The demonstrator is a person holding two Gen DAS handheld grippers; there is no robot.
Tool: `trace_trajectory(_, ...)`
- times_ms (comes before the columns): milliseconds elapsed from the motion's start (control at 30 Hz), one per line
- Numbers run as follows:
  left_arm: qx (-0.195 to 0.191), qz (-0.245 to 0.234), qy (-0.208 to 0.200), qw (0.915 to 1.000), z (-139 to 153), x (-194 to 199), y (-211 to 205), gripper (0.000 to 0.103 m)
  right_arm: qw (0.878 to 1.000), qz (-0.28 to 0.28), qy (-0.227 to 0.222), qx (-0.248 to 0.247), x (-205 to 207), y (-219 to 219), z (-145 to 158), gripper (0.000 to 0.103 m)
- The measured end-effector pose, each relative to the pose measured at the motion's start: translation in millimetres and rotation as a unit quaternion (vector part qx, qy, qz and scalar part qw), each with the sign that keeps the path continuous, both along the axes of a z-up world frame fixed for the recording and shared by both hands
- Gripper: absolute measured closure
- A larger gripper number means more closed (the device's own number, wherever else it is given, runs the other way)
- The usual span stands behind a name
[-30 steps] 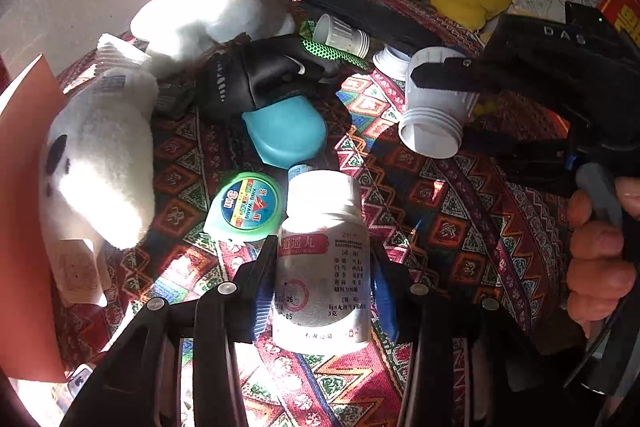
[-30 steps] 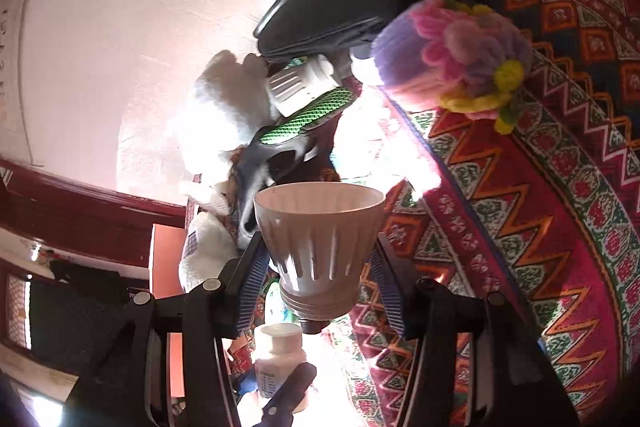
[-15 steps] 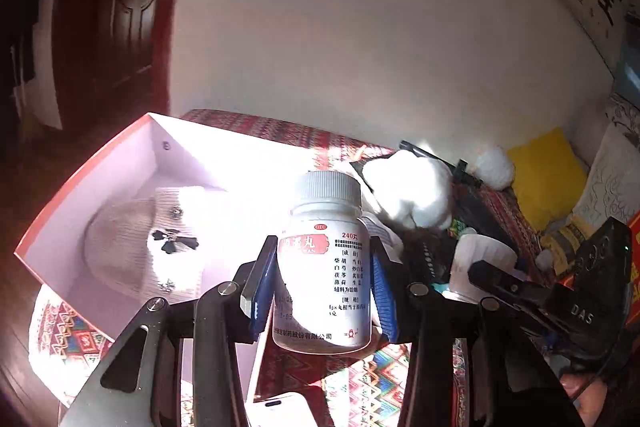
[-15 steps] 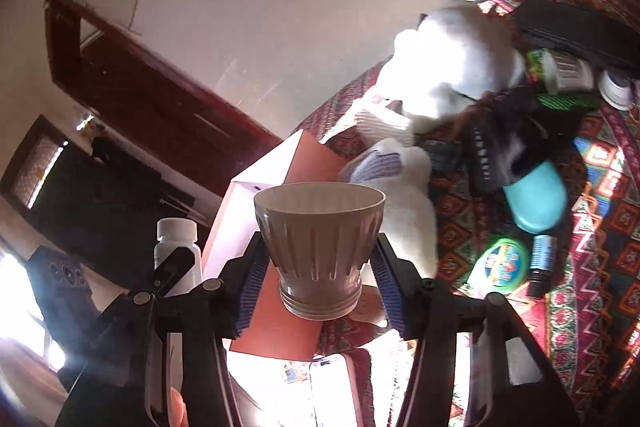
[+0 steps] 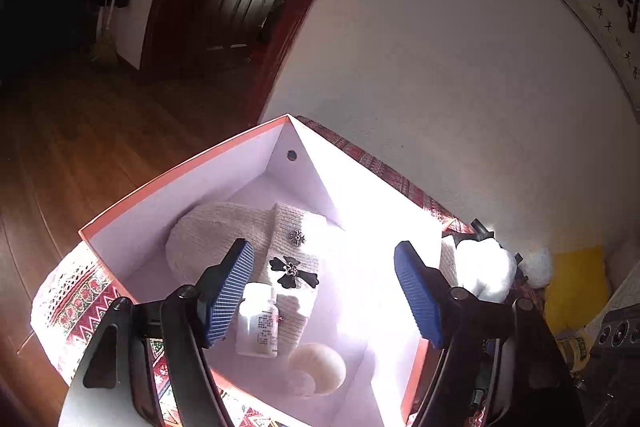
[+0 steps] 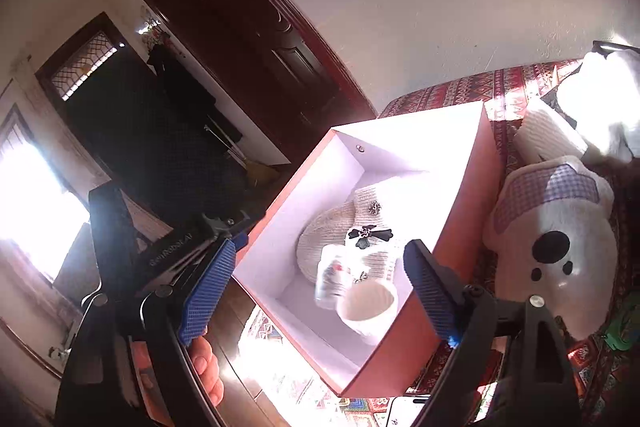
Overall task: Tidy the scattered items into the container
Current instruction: 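Lower the bottle into the box with the left tool while the right tool drops the cup in, then grasp the green tape measure with the left tool while the right tool grasps the teal case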
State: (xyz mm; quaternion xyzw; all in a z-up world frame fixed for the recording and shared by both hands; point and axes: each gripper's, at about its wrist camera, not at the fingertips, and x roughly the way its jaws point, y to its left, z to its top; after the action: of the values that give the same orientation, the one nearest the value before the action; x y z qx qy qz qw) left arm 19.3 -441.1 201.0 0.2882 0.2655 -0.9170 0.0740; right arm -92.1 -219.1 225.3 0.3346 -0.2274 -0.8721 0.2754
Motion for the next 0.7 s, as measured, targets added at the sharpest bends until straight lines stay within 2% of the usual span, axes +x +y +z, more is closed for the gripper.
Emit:
trace_trajectory(100,-0.003,-0.013,0.021,0.9997,10,4,8,0.026,1.000,-0.024,-0.009,-0.018,1,31,0,0.017)
trace_trajectory(200,-0.014,-0.049,0.025,0.9984,14,3,32,0.024,0.997,-0.067,-0.016,-0.038,7,77,2,0.017)
trace_trajectory(300,-0.034,-0.097,0.016,0.9946,13,-5,75,0.023,0.992,-0.115,-0.023,-0.049,17,126,3,0.017)
trace_trajectory(400,-0.052,-0.153,-0.008,0.9867,3,-14,128,0.023,0.983,-0.172,-0.031,-0.055,30,176,2,0.017)
trace_trajectory(533,-0.076,-0.234,-0.065,0.9671,-26,-26,204,0.023,0.969,-0.228,-0.072,-0.063,44,229,-20,0.017)
trace_trajectory(633,-0.104,-0.282,-0.110,0.9473,-58,-27,260,0.023,0.956,-0.253,-0.136,-0.065,46,256,-54,0.017)
trace_trajectory(700,-0.128,-0.311,-0.129,0.9327,-77,-23,292,0.023,0.945,-0.259,-0.183,-0.086,44,271,-82,0.017)
